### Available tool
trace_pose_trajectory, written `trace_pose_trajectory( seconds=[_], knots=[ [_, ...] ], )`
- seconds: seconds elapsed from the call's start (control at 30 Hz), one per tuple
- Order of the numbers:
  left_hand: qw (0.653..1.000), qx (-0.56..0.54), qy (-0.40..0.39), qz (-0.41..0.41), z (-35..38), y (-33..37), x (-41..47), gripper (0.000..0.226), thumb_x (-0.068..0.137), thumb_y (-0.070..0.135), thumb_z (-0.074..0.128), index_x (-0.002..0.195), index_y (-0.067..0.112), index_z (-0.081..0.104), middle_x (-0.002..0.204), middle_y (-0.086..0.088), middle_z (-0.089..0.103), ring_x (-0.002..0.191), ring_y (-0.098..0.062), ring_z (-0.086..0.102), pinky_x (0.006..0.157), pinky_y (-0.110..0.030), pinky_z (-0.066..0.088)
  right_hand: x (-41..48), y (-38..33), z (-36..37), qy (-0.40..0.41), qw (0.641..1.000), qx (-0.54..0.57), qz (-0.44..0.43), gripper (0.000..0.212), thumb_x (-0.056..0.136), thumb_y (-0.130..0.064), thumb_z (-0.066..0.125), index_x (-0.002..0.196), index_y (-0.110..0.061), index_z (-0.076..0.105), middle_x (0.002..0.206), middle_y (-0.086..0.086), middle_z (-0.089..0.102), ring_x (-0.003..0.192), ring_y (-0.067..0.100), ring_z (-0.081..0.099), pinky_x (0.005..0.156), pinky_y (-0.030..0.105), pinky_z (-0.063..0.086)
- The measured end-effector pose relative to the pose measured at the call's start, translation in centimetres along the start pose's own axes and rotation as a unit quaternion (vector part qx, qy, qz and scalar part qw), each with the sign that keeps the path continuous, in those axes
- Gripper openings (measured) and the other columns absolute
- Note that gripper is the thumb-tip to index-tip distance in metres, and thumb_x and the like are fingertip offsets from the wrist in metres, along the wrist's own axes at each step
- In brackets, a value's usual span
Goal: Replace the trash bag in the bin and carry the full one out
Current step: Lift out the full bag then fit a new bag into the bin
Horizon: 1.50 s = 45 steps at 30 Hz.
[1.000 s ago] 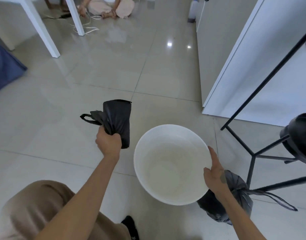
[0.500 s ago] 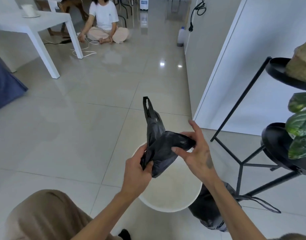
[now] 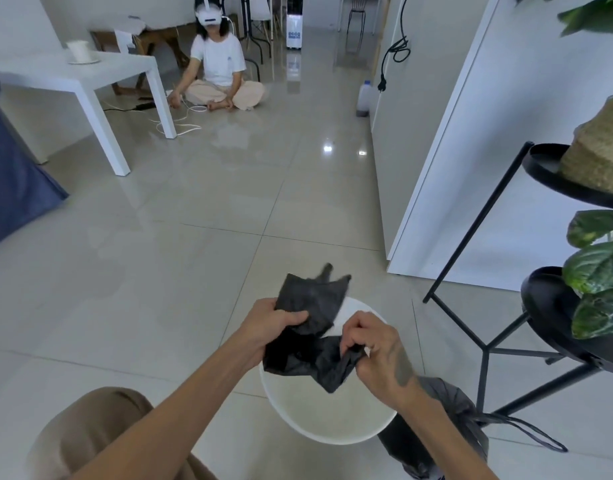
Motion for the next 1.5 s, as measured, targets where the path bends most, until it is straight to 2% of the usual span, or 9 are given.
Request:
trace_pose_trajectory(
  seconds=[0.1, 0.2, 0.3, 0.43, 0.57, 0.9, 1.13, 1.3, 1.5],
  knots=[
    [0.989, -0.073, 0.094, 0.087, -1.6, 2.0, 0.0, 0.028, 0.083, 0.006, 0.079, 0.110, 0.009, 0.073, 0.100, -0.005, 0.079, 0.093, -0.024, 0.075, 0.079, -0.036, 0.061, -2.6, 2.7, 2.5, -0.090, 0.982, -0.167, -0.022, 0.037, 0.057, 0.010, 0.053, 0.070, -0.022, 0.066, 0.080, -0.007, 0.061, 0.075, 0.017, 0.057, 0.064, 0.021, 0.040],
    [0.986, -0.069, 0.101, 0.112, -0.8, 2.0, -0.6, 0.025, 0.083, 0.004, 0.077, 0.106, 0.011, 0.073, 0.098, -0.003, 0.079, 0.089, -0.021, 0.076, 0.072, -0.031, 0.060, -5.6, 6.5, 6.1, -0.271, 0.922, -0.265, 0.077, 0.052, 0.067, 0.002, 0.065, 0.111, -0.026, 0.072, 0.122, -0.005, 0.065, 0.117, 0.028, 0.056, 0.100, 0.034, 0.043],
    [0.989, -0.027, 0.107, 0.098, 0.6, 0.7, -1.0, 0.027, 0.081, 0.005, 0.079, 0.106, 0.014, 0.072, 0.099, -0.001, 0.078, 0.093, -0.022, 0.073, 0.081, -0.037, 0.060, -7.0, 8.5, 6.7, -0.372, 0.853, -0.286, 0.228, 0.058, 0.088, -0.012, 0.063, 0.142, -0.029, 0.052, 0.157, -0.007, 0.037, 0.147, 0.024, 0.025, 0.123, 0.040, 0.014],
    [0.992, 0.037, 0.073, 0.095, 2.3, -0.5, -1.3, 0.024, 0.079, 0.001, 0.080, 0.093, 0.019, 0.071, 0.092, 0.005, 0.076, 0.089, -0.014, 0.069, 0.070, -0.023, 0.053, -2.7, 6.6, 1.5, -0.066, 0.931, -0.013, 0.360, 0.052, 0.094, -0.041, 0.063, 0.142, -0.028, 0.048, 0.142, -0.010, 0.053, 0.130, 0.012, 0.048, 0.110, 0.031, 0.039],
    [0.991, 0.114, -0.025, 0.058, 3.7, -1.7, -1.0, 0.031, 0.074, 0.002, 0.083, 0.098, 0.021, 0.075, 0.095, 0.007, 0.078, 0.097, -0.021, 0.070, 0.081, -0.032, 0.057, 0.1, 4.4, -0.5, -0.062, 0.868, 0.315, 0.380, 0.065, 0.085, -0.054, 0.069, 0.142, -0.030, 0.049, 0.136, -0.013, 0.061, 0.128, 0.008, 0.053, 0.104, 0.030, 0.038],
    [0.983, 0.116, -0.143, 0.012, 4.0, -1.7, -0.7, 0.039, 0.074, -0.013, 0.071, 0.106, 0.009, 0.075, 0.107, -0.005, 0.078, 0.109, -0.026, 0.069, 0.104, -0.042, 0.048, -1.1, 4.8, 0.9, 0.021, 0.632, 0.646, 0.427, 0.067, 0.079, 0.019, 0.064, 0.139, -0.005, 0.048, 0.127, 0.026, 0.065, 0.105, 0.034, 0.067, 0.087, 0.038, 0.060],
    [0.937, 0.209, 0.164, 0.227, 2.6, 0.9, -2.8, 0.041, 0.081, 0.021, 0.081, 0.115, 0.026, 0.059, 0.104, 0.009, 0.067, 0.098, -0.009, 0.062, 0.086, -0.024, 0.050, -1.2, 4.2, -0.6, 0.145, 0.767, 0.450, 0.434, 0.034, 0.078, 0.013, 0.070, 0.109, 0.000, 0.069, 0.105, 0.017, 0.076, 0.090, 0.030, 0.074, 0.074, 0.031, 0.059],
    [0.921, 0.268, -0.005, 0.282, 6.9, 1.1, -3.9, 0.053, 0.075, 0.032, 0.084, 0.124, 0.033, 0.064, 0.105, 0.026, 0.070, 0.099, 0.006, 0.063, 0.085, -0.012, 0.047, -0.5, 2.2, 0.1, 0.060, 0.800, 0.471, 0.367, 0.039, 0.085, 0.015, 0.055, 0.120, 0.000, 0.064, 0.109, 0.023, 0.073, 0.102, 0.035, 0.072, 0.087, 0.040, 0.058],
    [0.919, 0.258, 0.037, 0.296, 5.0, 1.5, -1.4, 0.015, 0.086, 0.004, 0.070, 0.085, 0.017, 0.076, 0.076, 0.007, 0.075, 0.073, -0.009, 0.068, 0.078, -0.046, 0.058, -1.1, 3.9, -0.7, 0.024, 0.841, 0.416, 0.346, 0.054, 0.063, 0.015, 0.059, 0.112, -0.004, 0.070, 0.107, 0.020, 0.072, 0.107, 0.035, 0.067, 0.100, 0.044, 0.052]
  ],
)
Point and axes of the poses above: each hand's wrist, its own x-axis towards the middle knuckle, its own z-axis out of the palm, y = z × x, the point moved 7 cm from there along x, towards the middle knuckle
